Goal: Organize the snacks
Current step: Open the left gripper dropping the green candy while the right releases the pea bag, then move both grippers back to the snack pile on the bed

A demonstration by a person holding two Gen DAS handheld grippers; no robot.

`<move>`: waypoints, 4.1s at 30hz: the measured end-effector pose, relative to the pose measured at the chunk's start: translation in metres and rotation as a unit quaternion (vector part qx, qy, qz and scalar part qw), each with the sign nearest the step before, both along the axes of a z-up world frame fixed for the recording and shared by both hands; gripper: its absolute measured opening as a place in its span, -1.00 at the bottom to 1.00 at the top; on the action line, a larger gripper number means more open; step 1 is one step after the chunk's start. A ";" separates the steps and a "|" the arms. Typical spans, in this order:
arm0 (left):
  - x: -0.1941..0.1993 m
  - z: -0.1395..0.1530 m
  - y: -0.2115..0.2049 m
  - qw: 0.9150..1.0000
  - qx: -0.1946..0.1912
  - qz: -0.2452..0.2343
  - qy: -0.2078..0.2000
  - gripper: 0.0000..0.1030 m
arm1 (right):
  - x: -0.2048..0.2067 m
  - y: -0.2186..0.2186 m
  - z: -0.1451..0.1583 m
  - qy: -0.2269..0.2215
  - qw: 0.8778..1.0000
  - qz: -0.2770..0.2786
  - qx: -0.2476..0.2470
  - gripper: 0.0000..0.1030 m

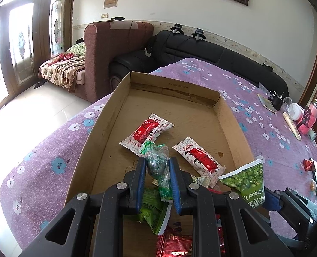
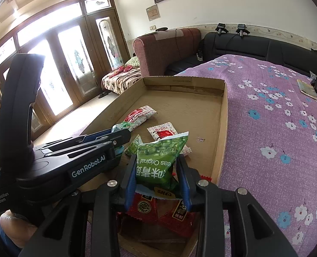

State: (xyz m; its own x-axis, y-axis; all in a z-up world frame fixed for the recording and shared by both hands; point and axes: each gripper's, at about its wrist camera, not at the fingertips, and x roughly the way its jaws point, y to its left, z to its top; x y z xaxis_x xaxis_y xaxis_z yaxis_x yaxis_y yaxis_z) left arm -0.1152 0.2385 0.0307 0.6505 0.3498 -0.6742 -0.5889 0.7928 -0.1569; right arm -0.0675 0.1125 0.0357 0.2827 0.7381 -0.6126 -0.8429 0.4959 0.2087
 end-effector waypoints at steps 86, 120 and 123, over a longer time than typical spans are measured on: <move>-0.029 0.015 0.007 0.995 -0.003 0.047 -0.087 0.18 | -0.001 -0.014 0.019 -0.012 0.999 -0.009 0.038 -0.09; 0.027 0.048 -0.118 0.986 0.026 -0.159 -0.044 0.27 | 0.197 -0.314 0.025 0.151 0.910 -0.382 0.058 -0.19; 0.034 0.048 -0.138 0.981 0.029 -0.188 -0.036 0.27 | 0.219 -0.322 0.018 0.146 0.901 -0.404 0.059 -0.20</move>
State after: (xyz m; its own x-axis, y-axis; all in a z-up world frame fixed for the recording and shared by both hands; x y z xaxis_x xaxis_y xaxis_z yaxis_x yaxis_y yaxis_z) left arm -0.0811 0.1006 0.0789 0.7859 0.1121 -0.6081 -0.2420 0.9607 -0.1357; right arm 0.1517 -0.2095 0.0537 0.5965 0.4294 -0.6781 -0.1184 0.8827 0.4548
